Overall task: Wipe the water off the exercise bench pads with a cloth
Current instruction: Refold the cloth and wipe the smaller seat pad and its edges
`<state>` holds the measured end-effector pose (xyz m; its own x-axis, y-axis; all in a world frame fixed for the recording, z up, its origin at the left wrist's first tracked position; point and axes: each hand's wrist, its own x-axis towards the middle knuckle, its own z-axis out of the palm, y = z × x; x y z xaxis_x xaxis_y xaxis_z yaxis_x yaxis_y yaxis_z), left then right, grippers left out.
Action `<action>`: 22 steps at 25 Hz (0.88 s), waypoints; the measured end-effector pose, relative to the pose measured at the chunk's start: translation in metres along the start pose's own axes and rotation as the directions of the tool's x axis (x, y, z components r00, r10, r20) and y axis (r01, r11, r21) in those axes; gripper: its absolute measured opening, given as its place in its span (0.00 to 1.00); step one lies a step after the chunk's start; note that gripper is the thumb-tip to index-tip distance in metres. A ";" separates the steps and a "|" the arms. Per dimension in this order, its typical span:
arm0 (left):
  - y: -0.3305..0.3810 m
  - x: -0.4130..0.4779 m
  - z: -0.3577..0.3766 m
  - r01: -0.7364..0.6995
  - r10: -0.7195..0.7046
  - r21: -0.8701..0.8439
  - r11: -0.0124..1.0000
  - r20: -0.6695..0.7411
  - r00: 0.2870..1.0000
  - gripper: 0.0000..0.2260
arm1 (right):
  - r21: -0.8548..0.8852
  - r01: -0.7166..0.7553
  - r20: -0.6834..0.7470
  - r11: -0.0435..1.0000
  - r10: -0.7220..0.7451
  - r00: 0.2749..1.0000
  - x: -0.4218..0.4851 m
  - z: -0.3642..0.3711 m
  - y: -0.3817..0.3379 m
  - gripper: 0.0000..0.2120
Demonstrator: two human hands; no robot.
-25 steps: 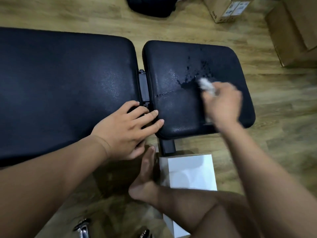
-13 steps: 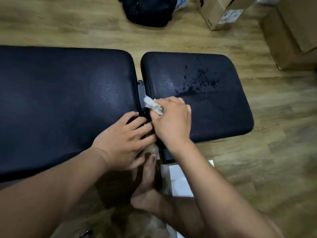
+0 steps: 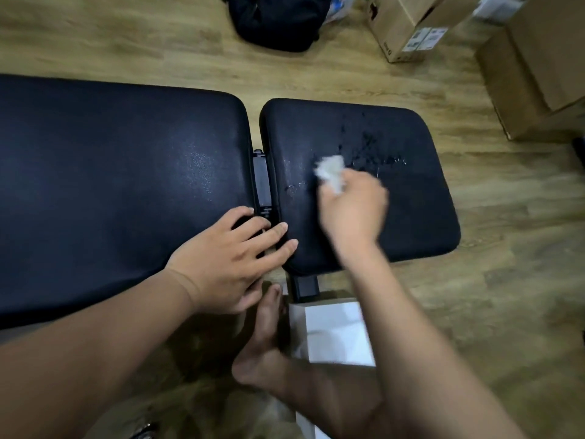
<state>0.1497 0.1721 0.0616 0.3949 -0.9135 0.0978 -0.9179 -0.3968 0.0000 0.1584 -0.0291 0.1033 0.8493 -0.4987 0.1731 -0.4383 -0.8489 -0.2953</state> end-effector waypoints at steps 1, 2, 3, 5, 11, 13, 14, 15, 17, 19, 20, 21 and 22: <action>0.000 0.001 0.000 -0.009 0.008 -0.008 1.000 -0.011 1.000 0.26 | 0.010 0.135 0.052 0.991 -0.136 0.989 -0.018 0.005 -0.028 0.09; 0.001 0.001 0.000 -0.014 0.013 -0.017 1.000 -0.021 1.000 0.24 | 0.049 0.232 0.096 0.971 -0.236 0.967 -0.027 0.007 -0.043 0.08; 0.001 0.001 0.000 -0.012 0.012 -0.018 1.000 -0.019 1.000 0.25 | 0.064 0.276 0.106 0.959 -0.281 0.954 -0.024 0.007 -0.040 0.08; 0.000 0.000 0.002 -0.005 0.005 0.003 1.000 -0.007 1.000 0.29 | -0.031 0.188 0.054 0.982 -0.186 0.981 0.003 0.002 0.006 0.10; 0.000 0.000 0.002 0.002 -0.002 -0.014 1.000 -0.032 0.999 0.29 | -0.041 -0.473 -0.096 0.880 0.468 0.878 0.083 -0.036 0.125 0.18; 0.000 0.000 0.003 0.003 -0.003 -0.016 1.000 -0.038 0.999 0.29 | 0.018 -0.382 -0.054 0.924 0.383 0.922 0.062 -0.025 0.083 0.16; 0.001 -0.001 0.004 0.006 -0.007 -0.014 1.000 -0.033 0.999 0.29 | 0.020 -0.279 -0.030 0.960 0.279 0.960 0.043 -0.016 0.053 0.14; 0.001 -0.001 0.004 0.007 -0.007 -0.011 1.000 -0.027 1.000 0.29 | 0.031 -0.144 0.001 0.989 0.144 0.990 0.022 -0.005 0.024 0.12; 0.002 0.000 0.002 -0.001 0.001 -0.006 1.000 -0.019 1.000 0.29 | 0.080 0.119 0.069 0.990 -0.125 0.990 -0.016 0.007 -0.025 0.10; 0.000 0.000 0.002 -0.005 0.005 -0.008 1.000 -0.019 1.000 0.29 | 0.126 0.237 0.099 0.963 -0.250 0.963 -0.015 0.009 -0.025 0.11; 0.000 0.000 0.002 -0.001 0.001 -0.003 1.000 -0.021 1.000 0.29 | 0.085 0.217 0.084 0.973 -0.224 0.971 -0.004 0.006 -0.007 0.12; 0.000 -0.001 0.002 0.003 -0.003 0.002 1.000 -0.023 1.000 0.30 | 0.024 0.147 0.060 0.989 -0.149 0.987 0.012 0.002 0.020 0.13; 0.002 -0.001 0.003 0.005 -0.005 0.003 1.000 -0.022 1.000 0.30 | -0.039 0.041 0.019 0.998 -0.041 0.999 0.031 -0.004 0.051 0.14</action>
<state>0.1478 0.1721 0.0589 0.3983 -0.9094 0.1201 -0.9159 -0.4014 -0.0021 0.1610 -0.0888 0.0972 0.8719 -0.4603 0.1670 -0.4140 -0.8751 -0.2506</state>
